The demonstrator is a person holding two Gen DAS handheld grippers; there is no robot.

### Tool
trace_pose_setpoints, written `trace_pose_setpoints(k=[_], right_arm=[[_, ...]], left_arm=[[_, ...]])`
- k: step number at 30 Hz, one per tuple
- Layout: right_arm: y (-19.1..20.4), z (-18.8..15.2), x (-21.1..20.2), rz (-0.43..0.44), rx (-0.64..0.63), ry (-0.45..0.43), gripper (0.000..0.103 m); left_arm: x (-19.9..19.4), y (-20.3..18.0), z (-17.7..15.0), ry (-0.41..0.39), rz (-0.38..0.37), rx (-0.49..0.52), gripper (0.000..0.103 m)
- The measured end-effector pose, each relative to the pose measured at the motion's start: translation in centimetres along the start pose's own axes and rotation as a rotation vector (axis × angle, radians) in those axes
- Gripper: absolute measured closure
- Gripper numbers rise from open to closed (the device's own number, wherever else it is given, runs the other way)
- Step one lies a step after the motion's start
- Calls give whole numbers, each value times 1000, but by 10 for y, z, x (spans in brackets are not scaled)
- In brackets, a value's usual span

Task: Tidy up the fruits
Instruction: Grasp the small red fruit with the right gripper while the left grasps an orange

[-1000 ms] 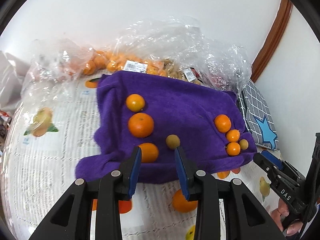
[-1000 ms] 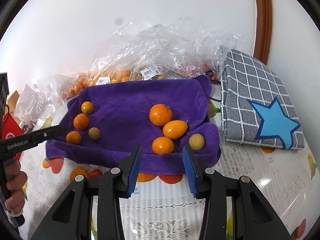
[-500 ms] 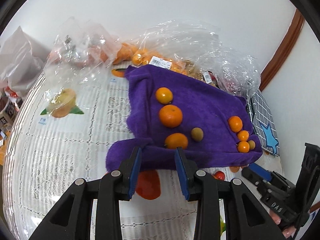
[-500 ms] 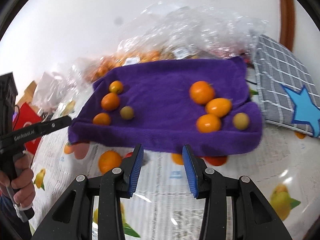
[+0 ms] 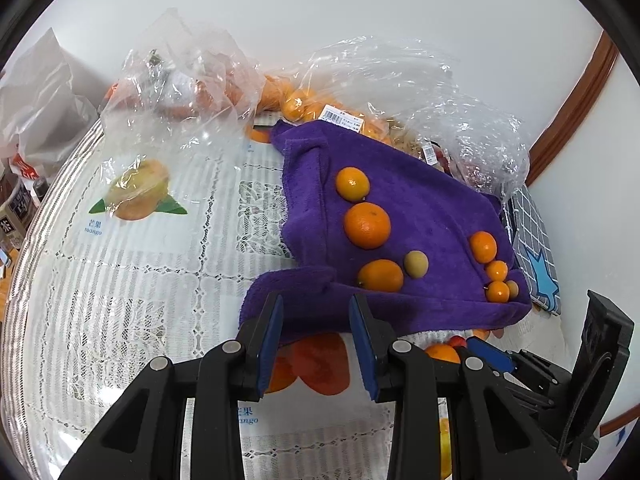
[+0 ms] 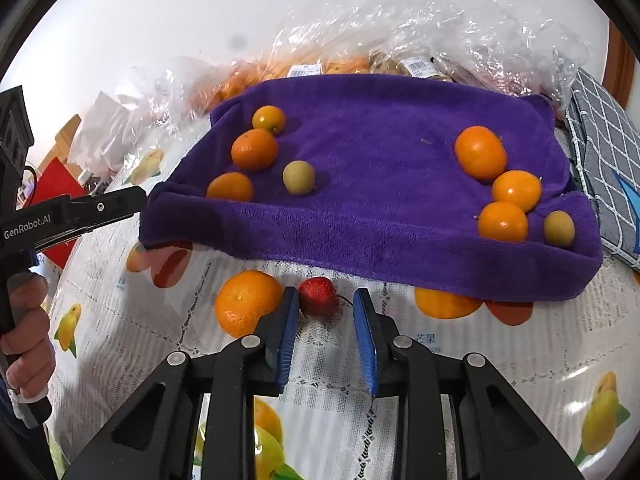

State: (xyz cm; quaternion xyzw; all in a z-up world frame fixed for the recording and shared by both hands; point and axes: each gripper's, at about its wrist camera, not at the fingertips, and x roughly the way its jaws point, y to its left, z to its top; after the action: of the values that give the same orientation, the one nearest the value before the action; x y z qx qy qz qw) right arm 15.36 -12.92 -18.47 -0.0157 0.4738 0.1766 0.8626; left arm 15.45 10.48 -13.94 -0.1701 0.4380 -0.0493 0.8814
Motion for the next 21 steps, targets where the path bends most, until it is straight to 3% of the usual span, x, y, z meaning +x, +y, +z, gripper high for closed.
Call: trace_pose_setpoints(k=[6, 11, 21], right_arm=[[-1, 4, 9, 14, -1, 21, 73], [-1, 2, 7, 21, -7, 1, 80], [-25, -7, -19, -9, 21, -38, 80]], left_arm=[[2, -2, -1, 7, -3, 3, 70], [4, -10, -5, 17, -6, 21, 70], [20, -52, -16, 67, -51, 95, 70]])
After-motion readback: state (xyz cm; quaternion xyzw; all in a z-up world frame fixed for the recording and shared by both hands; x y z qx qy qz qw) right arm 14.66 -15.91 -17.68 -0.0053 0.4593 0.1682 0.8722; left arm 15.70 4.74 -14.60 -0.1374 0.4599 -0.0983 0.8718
